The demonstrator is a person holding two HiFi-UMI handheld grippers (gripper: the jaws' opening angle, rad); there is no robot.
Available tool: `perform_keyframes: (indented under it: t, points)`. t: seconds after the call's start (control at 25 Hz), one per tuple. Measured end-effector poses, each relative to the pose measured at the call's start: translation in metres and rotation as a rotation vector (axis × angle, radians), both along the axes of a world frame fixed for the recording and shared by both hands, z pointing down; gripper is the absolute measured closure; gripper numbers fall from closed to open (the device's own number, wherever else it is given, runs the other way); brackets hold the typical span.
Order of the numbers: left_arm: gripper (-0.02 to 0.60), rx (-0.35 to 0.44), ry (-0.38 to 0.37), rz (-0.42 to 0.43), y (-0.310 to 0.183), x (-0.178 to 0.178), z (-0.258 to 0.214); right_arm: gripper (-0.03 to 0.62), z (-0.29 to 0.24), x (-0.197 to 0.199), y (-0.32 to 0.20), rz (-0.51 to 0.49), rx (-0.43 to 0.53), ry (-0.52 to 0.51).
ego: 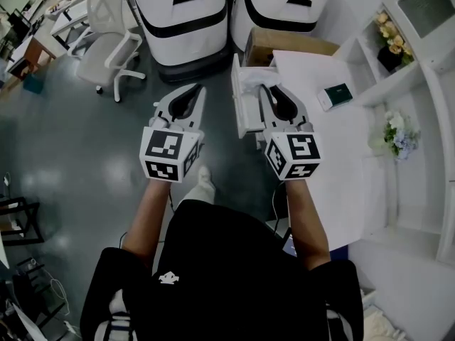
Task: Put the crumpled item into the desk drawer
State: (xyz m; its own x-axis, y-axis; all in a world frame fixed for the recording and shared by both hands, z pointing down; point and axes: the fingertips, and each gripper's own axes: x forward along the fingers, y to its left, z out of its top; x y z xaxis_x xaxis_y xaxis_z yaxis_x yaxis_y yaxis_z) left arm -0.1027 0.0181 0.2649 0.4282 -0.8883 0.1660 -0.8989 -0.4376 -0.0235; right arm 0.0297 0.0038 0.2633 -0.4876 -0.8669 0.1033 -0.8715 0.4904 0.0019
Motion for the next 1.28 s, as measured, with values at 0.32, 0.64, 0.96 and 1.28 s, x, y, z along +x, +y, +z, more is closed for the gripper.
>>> perform_keyframes:
  t: [0.32,0.64,0.96,1.28]
  points:
    - [0.568,-0.027,0.007,0.050,-0.069,-0.010,0.000,0.533,0.003,-0.012,-0.063,0.042,-0.029,0.018]
    - [0.568,-0.049,0.019,0.114,-0.131,-0.014,0.006,0.533,0.009,-0.024,-0.118,0.091,-0.055,0.023]
    - [0.568,-0.072,0.017,0.187,-0.177,-0.015,0.019,0.533,0.021,-0.026,-0.155,0.159,-0.075,0.022]
    - [0.568,-0.138,0.007,0.242,-0.191,-0.006,0.052,0.533,0.044,-0.019,-0.166,0.217,-0.119,0.010]
